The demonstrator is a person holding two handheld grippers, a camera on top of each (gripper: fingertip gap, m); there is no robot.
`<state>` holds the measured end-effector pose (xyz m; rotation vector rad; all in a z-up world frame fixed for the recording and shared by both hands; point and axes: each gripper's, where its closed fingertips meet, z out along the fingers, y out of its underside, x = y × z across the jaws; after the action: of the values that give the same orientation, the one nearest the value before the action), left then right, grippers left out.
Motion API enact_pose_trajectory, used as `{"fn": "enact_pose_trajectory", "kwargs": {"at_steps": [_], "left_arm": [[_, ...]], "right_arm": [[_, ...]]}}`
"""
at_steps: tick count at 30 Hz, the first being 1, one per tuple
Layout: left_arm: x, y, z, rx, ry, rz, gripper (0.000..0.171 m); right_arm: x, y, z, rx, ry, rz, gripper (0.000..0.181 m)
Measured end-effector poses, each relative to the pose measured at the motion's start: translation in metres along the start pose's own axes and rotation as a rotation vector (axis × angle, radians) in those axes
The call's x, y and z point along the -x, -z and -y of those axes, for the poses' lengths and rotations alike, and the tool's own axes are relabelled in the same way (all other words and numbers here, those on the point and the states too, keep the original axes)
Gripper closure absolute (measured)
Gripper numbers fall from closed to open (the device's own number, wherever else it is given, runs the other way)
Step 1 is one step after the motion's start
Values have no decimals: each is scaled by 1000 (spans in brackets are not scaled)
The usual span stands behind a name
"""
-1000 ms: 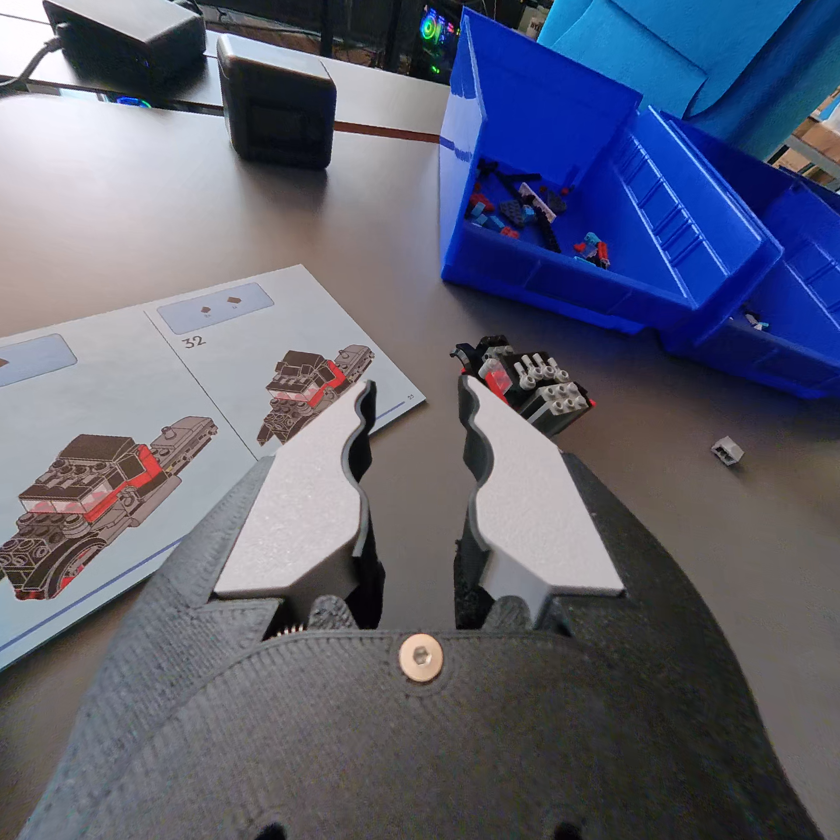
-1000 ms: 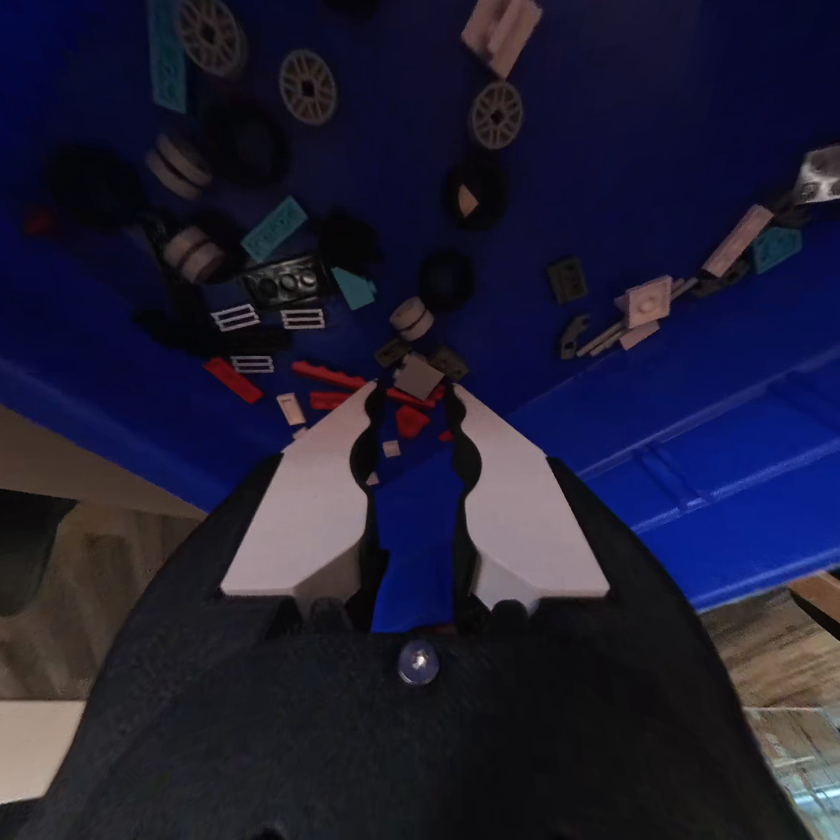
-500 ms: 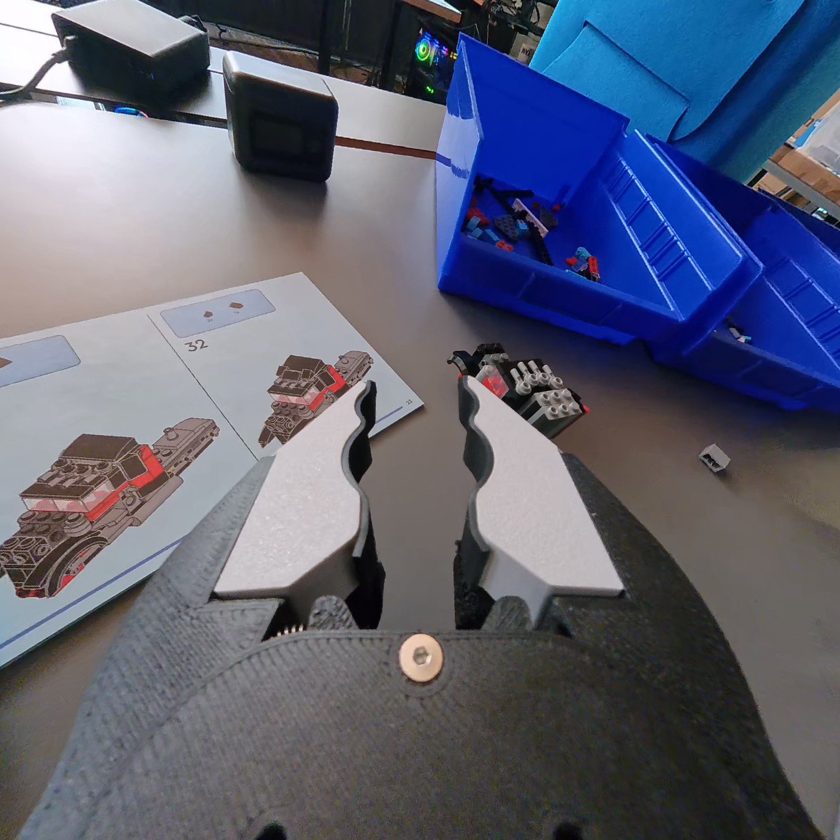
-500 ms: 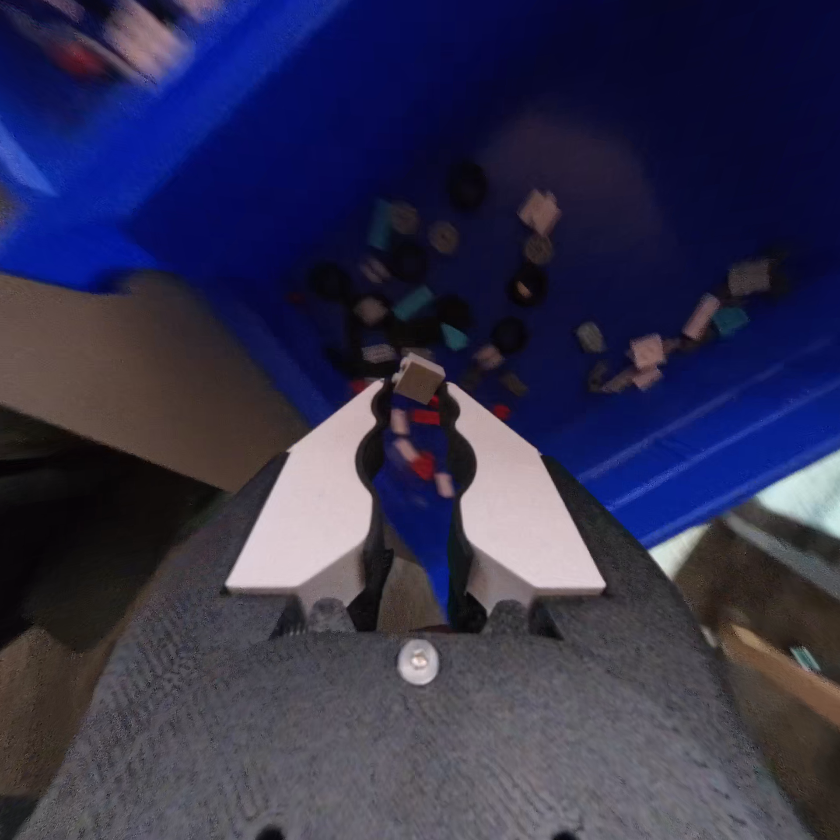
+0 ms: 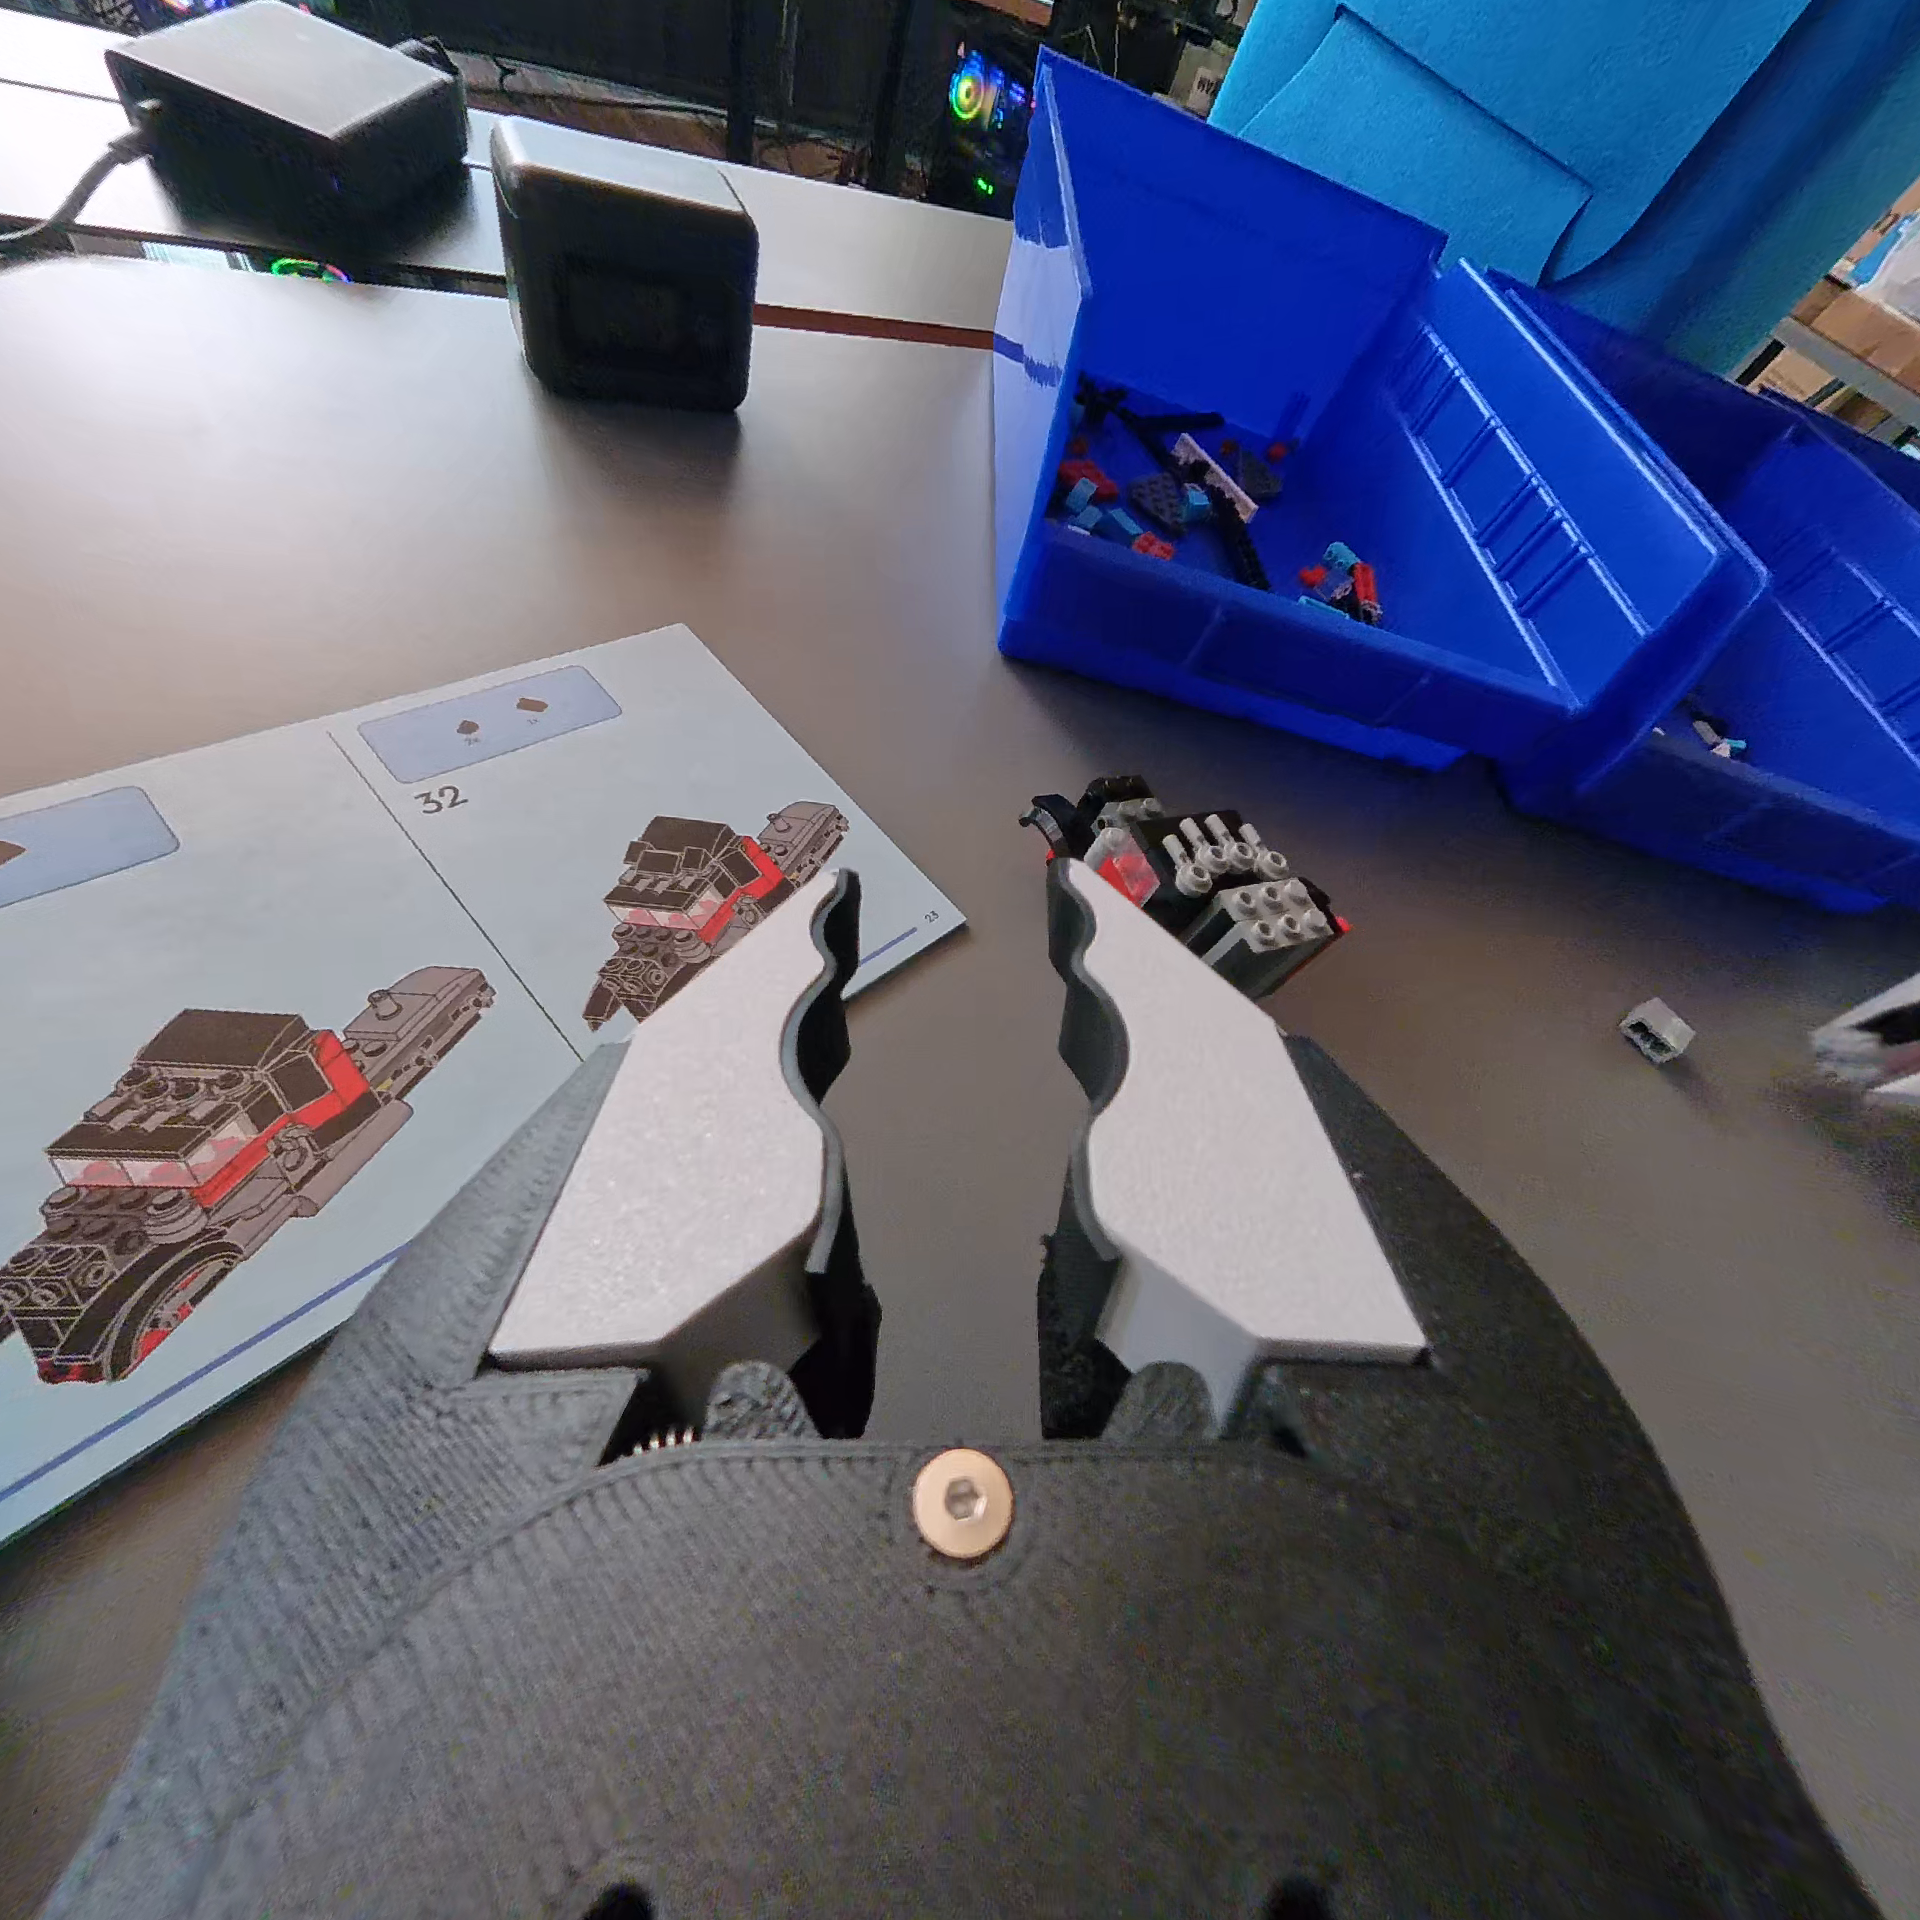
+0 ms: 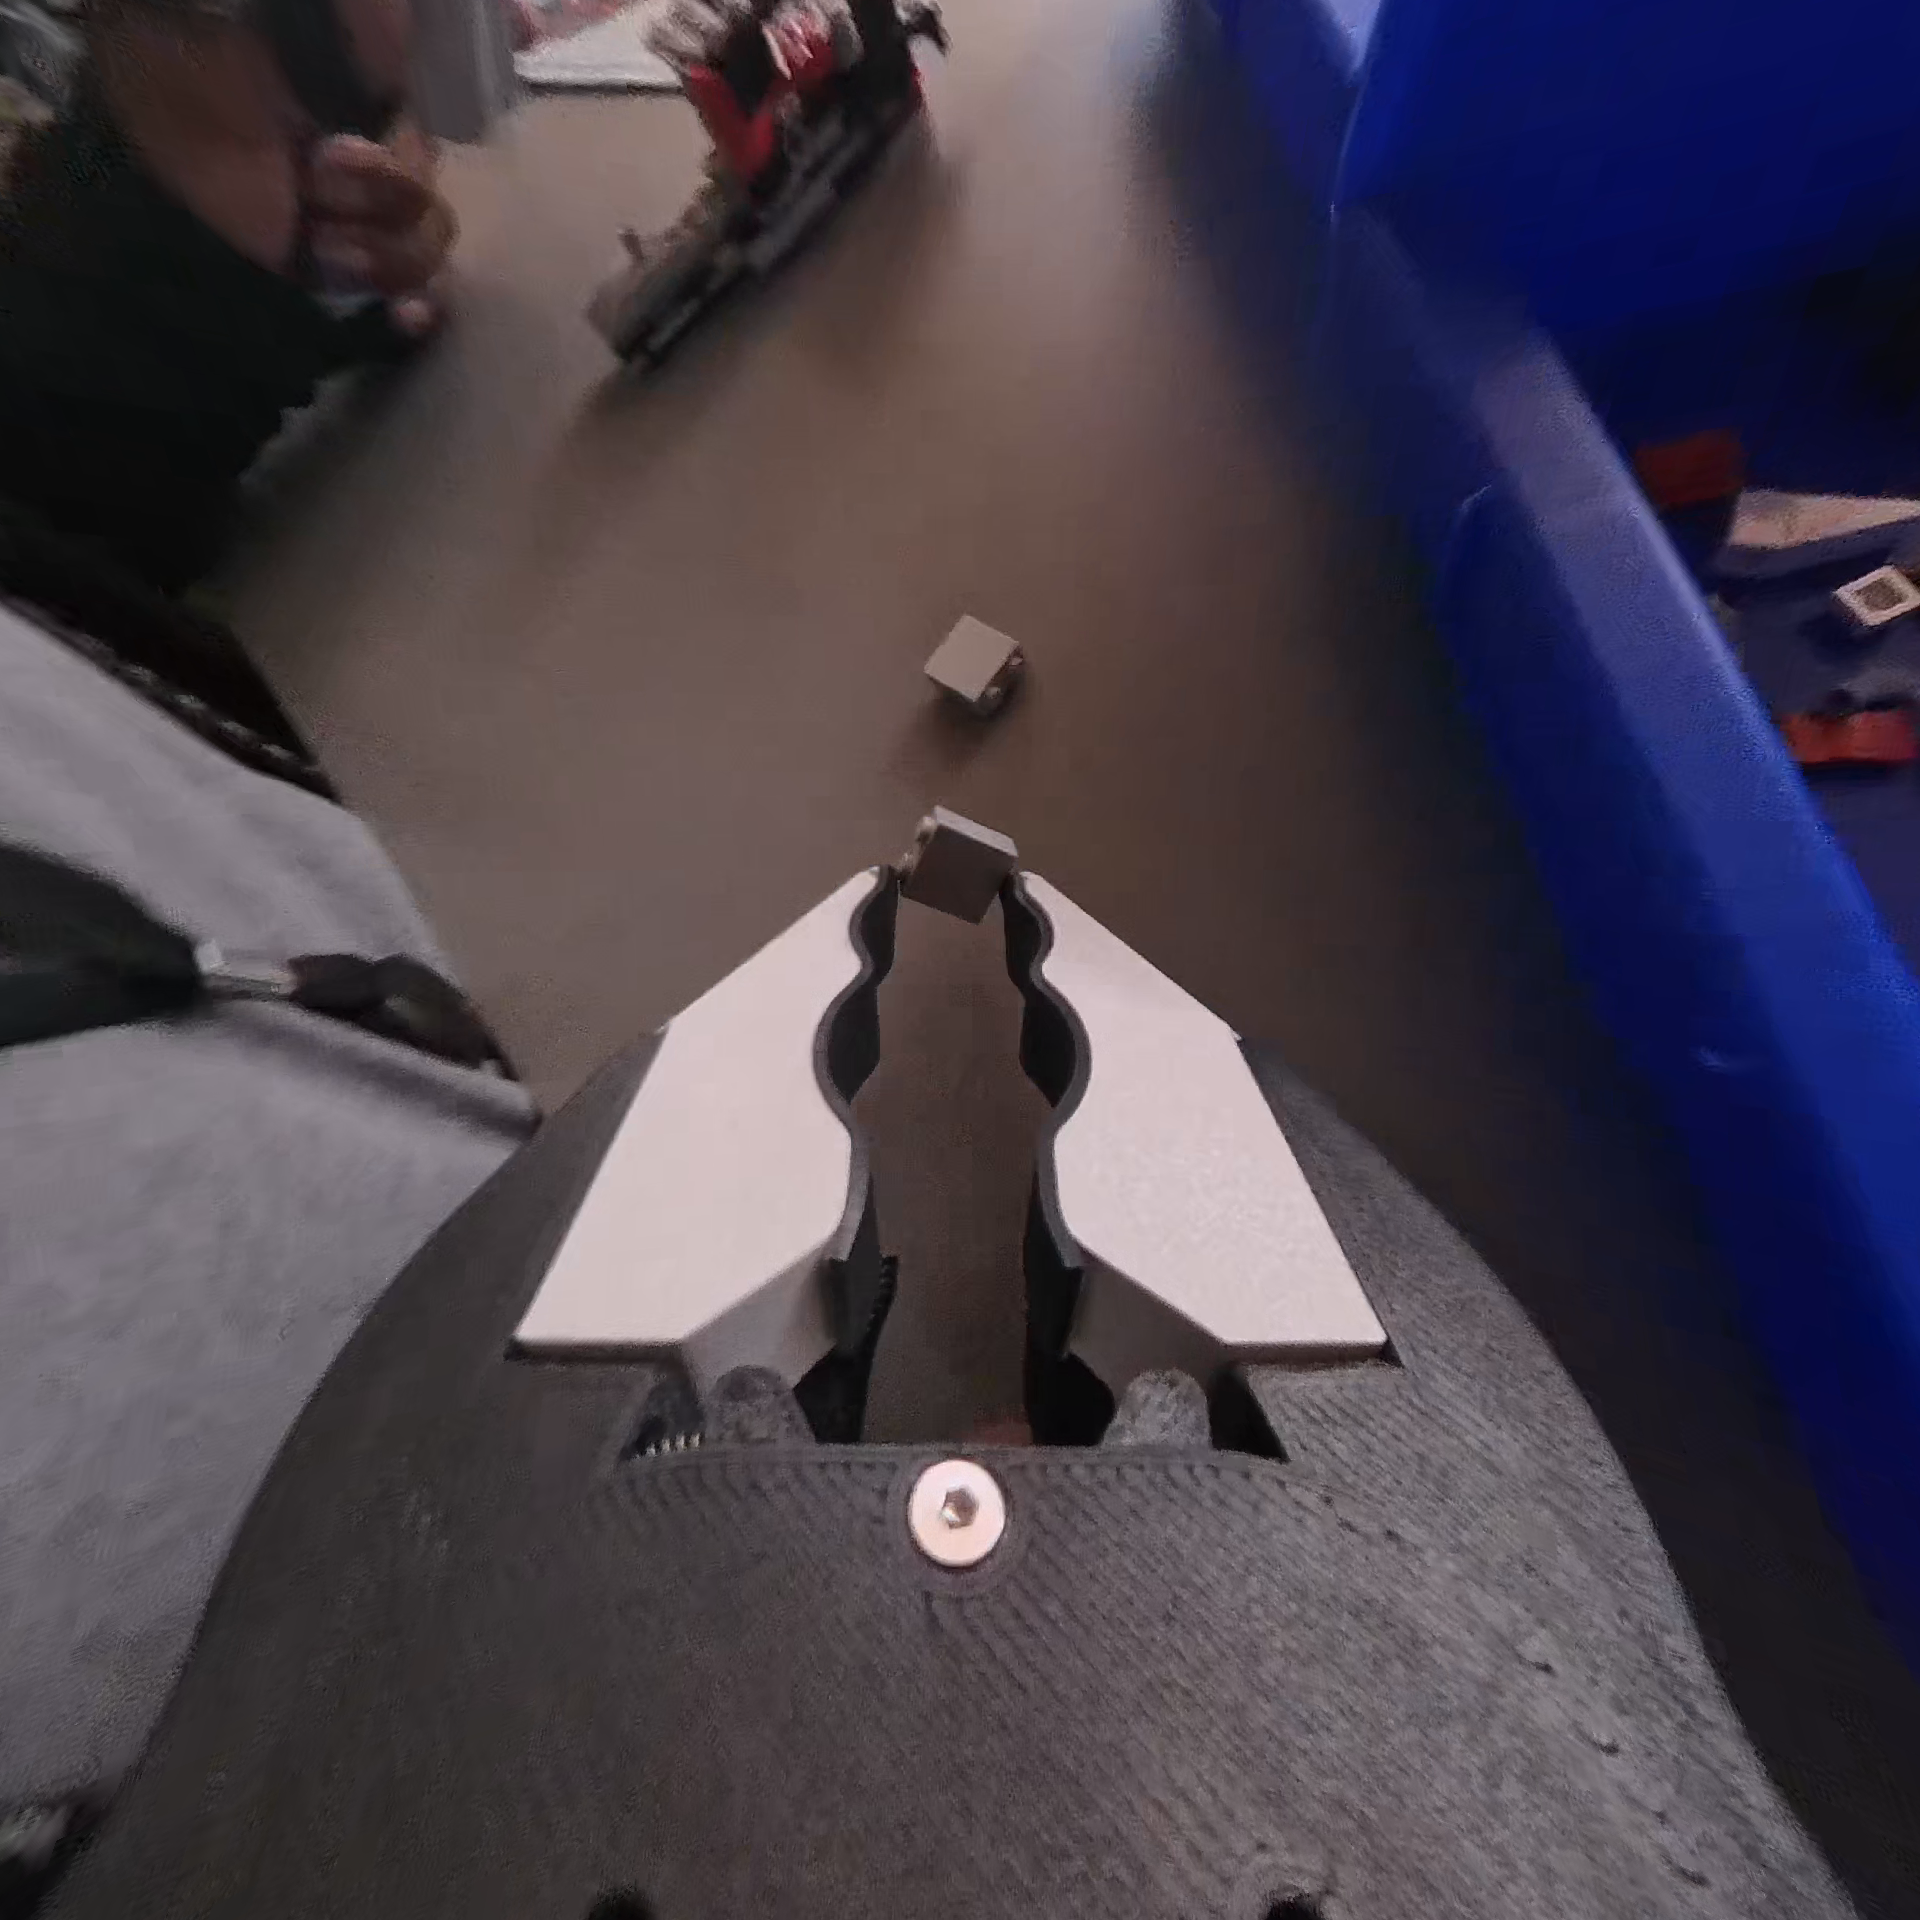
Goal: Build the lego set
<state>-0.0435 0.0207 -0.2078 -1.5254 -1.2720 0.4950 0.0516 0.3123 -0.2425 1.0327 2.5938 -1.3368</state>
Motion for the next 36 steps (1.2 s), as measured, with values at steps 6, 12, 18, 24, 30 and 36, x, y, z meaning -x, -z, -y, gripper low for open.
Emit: {"fn": "enact_pose_trajectory", "kwargs": {"at_steps": [6, 12, 18, 24, 30, 36], "left_arm": [[1, 1, 1, -11, 16, -3, 135], [1, -1, -1, 7, 18, -10, 135], [0, -1, 1, 1, -8, 3, 135], [4, 7, 6, -52, 51, -11, 135], [2, 5, 4, -37, 57, -29, 135], [3, 7, 6, -51, 68, -34, 135]], "right_arm": [[-14, 33, -12, 80, 6, -7, 137], [-142, 217, -26, 262, -61, -495, 150], [-249, 257, -87, 716, -253, -617, 150], [-266, 244, -100, 843, -266, -577, 158], [-275, 240, -112, 908, -293, -567, 169], [-270, 239, -111, 899, -273, -551, 174]]}}
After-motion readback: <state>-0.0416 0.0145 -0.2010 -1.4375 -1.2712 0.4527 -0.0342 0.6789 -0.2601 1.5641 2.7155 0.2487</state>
